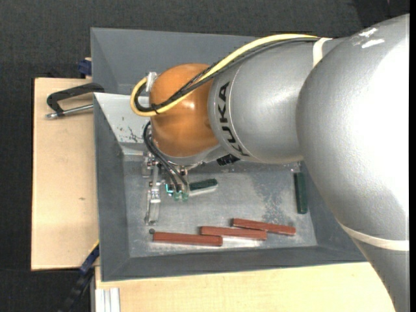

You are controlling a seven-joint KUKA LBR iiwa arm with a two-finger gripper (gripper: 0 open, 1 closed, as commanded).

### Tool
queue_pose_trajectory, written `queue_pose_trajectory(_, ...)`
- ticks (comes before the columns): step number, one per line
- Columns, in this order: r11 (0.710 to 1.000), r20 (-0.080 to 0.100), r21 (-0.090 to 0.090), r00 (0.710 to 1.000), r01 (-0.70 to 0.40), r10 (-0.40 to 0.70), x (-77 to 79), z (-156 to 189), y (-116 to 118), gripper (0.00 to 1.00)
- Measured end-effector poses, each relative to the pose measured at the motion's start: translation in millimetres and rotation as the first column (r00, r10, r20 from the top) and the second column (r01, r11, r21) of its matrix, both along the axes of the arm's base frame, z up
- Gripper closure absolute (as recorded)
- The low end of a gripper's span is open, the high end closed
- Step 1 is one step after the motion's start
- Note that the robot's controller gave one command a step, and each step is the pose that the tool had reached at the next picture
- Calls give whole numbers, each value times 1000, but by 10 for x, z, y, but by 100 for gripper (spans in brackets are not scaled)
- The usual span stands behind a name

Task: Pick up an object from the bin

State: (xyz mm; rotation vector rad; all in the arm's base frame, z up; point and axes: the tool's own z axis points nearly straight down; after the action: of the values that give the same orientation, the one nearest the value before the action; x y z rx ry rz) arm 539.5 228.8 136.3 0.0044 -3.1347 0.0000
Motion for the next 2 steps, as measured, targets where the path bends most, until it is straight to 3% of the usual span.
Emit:
queue_pose_trajectory(1,1000,8,2,1000,2,-2,25,44,-9,0)
queue_pose_trajectory(2,966,11,7,966,259,-259,280,-322,-416,0)
